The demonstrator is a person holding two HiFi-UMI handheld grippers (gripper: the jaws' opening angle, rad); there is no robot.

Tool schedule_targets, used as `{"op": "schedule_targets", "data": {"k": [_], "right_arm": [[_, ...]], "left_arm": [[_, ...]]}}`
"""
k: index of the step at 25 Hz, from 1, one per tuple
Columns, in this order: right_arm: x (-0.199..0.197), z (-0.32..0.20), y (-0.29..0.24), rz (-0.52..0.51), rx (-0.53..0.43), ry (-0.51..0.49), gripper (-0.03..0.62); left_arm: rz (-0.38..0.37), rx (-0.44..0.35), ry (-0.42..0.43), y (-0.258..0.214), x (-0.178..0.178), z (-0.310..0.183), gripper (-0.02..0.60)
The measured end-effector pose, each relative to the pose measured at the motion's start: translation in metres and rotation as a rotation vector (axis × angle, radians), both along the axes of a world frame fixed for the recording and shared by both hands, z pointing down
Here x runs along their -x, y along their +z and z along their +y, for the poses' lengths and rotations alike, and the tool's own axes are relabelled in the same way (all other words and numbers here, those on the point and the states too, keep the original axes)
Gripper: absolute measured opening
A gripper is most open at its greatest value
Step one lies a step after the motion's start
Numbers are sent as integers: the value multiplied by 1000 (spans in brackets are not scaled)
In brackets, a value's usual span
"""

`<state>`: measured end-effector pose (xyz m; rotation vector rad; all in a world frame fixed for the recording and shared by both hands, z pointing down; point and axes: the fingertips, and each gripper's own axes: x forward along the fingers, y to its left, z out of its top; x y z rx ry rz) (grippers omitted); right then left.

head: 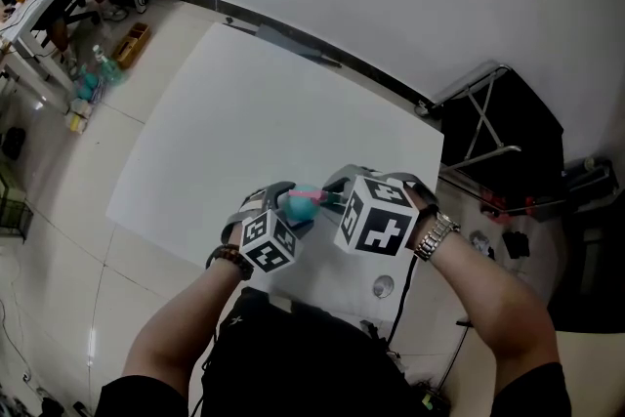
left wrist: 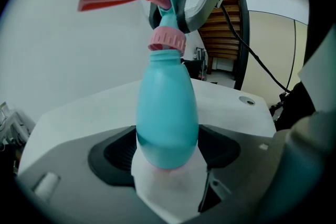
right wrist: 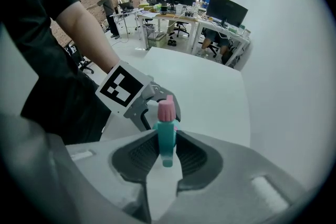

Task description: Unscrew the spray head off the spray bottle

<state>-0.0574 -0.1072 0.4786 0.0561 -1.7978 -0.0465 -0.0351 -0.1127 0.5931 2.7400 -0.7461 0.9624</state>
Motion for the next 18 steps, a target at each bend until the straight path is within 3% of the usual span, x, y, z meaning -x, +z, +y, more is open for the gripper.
{"op": "schedule_targets", "data": {"k": [18], "right_arm": [[-1, 9, -12, -12, 50, 4, 81]], "left_arm": [[-78, -29, 14, -9, 3, 8, 385]]}}
